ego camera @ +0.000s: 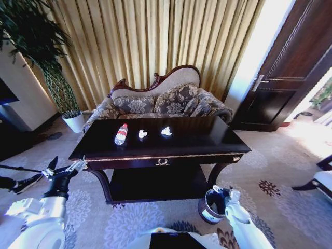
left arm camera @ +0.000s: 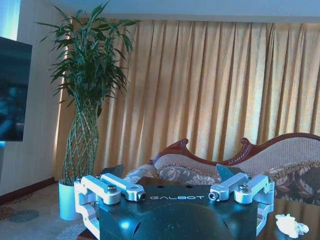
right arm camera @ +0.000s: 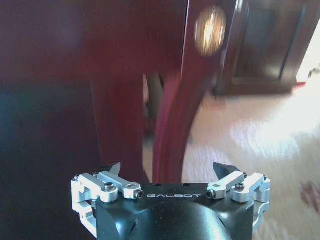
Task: Move to the front of the table and place the trash on the table into the trash bin.
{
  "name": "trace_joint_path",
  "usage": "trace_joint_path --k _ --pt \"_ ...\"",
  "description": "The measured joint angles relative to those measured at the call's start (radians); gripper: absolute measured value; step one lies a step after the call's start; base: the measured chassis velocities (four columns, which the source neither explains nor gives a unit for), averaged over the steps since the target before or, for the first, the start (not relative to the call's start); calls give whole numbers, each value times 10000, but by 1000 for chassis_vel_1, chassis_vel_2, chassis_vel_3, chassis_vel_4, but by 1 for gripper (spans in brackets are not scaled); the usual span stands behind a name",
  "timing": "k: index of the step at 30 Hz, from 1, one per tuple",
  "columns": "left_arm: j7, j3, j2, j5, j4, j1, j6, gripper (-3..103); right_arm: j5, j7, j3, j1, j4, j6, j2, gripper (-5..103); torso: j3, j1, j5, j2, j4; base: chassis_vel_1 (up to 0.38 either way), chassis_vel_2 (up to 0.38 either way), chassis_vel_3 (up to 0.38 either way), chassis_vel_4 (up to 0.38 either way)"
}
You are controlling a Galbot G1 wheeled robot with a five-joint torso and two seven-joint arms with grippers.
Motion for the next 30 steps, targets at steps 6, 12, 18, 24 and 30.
trace_joint_path --k 6,12,18,24,30 --pt "10 -13 -4 28 1 -10 -2 100 434 -330 471 -1422 2988 79 -50 100 -1 0 0 2 -1 0 0 0 0" --pt "10 -54 9 37 0 -14 -4 100 595 -449 231 -2040 5669 -141 181 100 0 0 -3 2 1 0 0 0 0" --pt "13 -3 -70 197 0 -9 -7 100 509 -512 -435 -1958 7453 -664 241 100 0 -1 -1 1 3 0 0 0 0" --pt "17 -17 -65 220 1 -11 -8 100 403 -612 -676 -1978 8356 -1045 117 100 -1 0 -2 2 1 0 0 0 0" --pt "16 -56 -20 220 0 -3 -6 100 318 -728 -569 -2022 8398 -1049 9 100 0 0 0 1 0 0 0 0 0"
